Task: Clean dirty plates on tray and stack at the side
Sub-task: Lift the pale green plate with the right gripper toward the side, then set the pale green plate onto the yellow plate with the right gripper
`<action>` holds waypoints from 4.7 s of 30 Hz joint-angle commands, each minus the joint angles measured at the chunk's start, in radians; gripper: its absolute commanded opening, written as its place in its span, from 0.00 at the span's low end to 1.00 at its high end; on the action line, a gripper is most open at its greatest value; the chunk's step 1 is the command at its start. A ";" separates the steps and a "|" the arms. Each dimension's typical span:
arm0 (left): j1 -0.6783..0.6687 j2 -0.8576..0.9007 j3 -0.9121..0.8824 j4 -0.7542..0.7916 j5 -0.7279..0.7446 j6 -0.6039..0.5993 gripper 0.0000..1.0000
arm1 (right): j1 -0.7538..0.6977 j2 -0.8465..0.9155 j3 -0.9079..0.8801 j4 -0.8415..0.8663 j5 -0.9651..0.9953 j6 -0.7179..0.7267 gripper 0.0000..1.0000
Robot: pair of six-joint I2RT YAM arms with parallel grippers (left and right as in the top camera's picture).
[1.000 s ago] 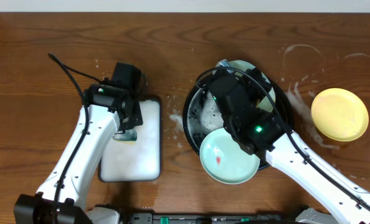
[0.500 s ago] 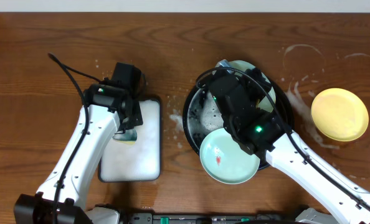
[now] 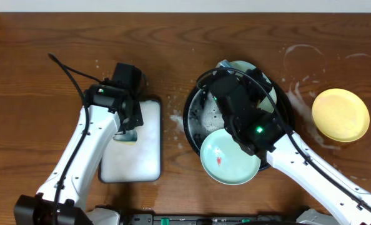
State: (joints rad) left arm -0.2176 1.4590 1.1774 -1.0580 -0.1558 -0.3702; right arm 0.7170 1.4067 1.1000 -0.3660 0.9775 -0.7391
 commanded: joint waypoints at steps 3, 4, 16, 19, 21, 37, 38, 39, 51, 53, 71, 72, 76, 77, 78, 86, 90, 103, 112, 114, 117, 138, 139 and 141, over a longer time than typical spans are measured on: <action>0.005 0.000 0.002 -0.002 0.000 -0.009 0.08 | 0.010 -0.014 0.002 0.003 0.028 -0.003 0.01; 0.005 0.000 0.002 -0.002 0.000 -0.009 0.08 | 0.010 -0.014 0.003 0.003 0.028 -0.003 0.01; 0.005 0.000 0.002 -0.002 0.000 -0.009 0.08 | 0.010 -0.014 0.002 0.004 0.028 -0.002 0.01; 0.005 0.000 0.002 -0.002 0.000 -0.009 0.08 | 0.010 -0.014 0.002 0.004 0.028 -0.002 0.01; 0.005 0.000 0.002 -0.002 0.000 -0.009 0.08 | 0.010 -0.014 0.003 0.004 0.029 0.002 0.01; 0.005 0.000 0.002 -0.002 -0.001 -0.009 0.08 | 0.010 -0.014 0.002 0.004 0.029 0.081 0.01; 0.005 0.000 0.002 -0.002 0.000 -0.009 0.08 | 0.010 -0.014 0.002 0.004 0.029 0.081 0.01; 0.005 0.000 0.002 -0.002 0.000 -0.009 0.08 | 0.010 -0.014 0.002 0.004 0.029 0.080 0.01; 0.005 0.000 0.002 -0.002 0.000 -0.009 0.08 | 0.010 -0.014 0.002 0.004 0.029 0.081 0.01; 0.005 0.000 0.002 -0.002 0.000 -0.009 0.08 | 0.010 -0.014 0.002 0.004 0.029 0.090 0.01; 0.005 0.000 0.002 -0.007 0.000 -0.009 0.08 | -0.024 0.012 -0.001 -0.093 0.082 0.221 0.01; 0.005 0.000 0.002 -0.010 0.000 -0.009 0.08 | -0.024 0.013 -0.001 -0.086 0.074 0.221 0.01; 0.005 0.000 0.002 -0.003 0.000 -0.009 0.08 | -0.026 0.013 -0.001 -0.082 0.094 0.222 0.01; 0.005 0.000 0.002 -0.002 0.000 -0.009 0.08 | -0.024 0.014 -0.001 -0.072 0.074 0.253 0.01; 0.005 0.000 0.002 -0.002 0.000 -0.009 0.08 | -0.021 0.014 -0.001 -0.076 0.013 0.254 0.01; 0.005 0.000 0.002 -0.006 0.000 -0.009 0.07 | -0.173 0.005 -0.001 -0.147 -0.238 0.695 0.01; 0.005 0.000 0.002 -0.005 -0.001 -0.009 0.08 | -0.324 -0.045 -0.001 -0.154 -0.477 0.906 0.01; 0.005 0.000 0.002 -0.006 -0.001 -0.008 0.08 | -1.126 -0.023 -0.002 -0.317 -1.049 1.075 0.01; 0.005 0.000 0.002 -0.005 -0.001 -0.008 0.08 | -1.404 0.231 -0.002 -0.265 -1.066 1.101 0.06; 0.005 0.000 0.002 -0.005 -0.001 -0.008 0.08 | -1.411 0.261 -0.002 -0.227 -1.142 1.048 0.40; 0.005 0.000 0.002 -0.005 -0.001 -0.008 0.08 | -1.407 0.243 -0.002 -0.209 -1.265 1.025 0.59; 0.005 0.000 0.002 -0.005 -0.001 -0.008 0.08 | -0.606 -0.093 -0.086 -0.632 -1.220 0.813 0.54; 0.005 0.000 0.002 -0.006 -0.001 -0.008 0.08 | -0.567 -0.082 -0.116 -0.624 -1.191 0.824 0.55; 0.005 0.000 0.002 -0.006 -0.001 -0.008 0.08 | -0.507 -0.059 -0.175 -0.602 -1.146 0.856 0.59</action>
State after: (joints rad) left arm -0.2176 1.4590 1.1774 -1.0622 -0.1555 -0.3698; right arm 0.1333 1.3113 1.0027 -0.9779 -0.3073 0.1032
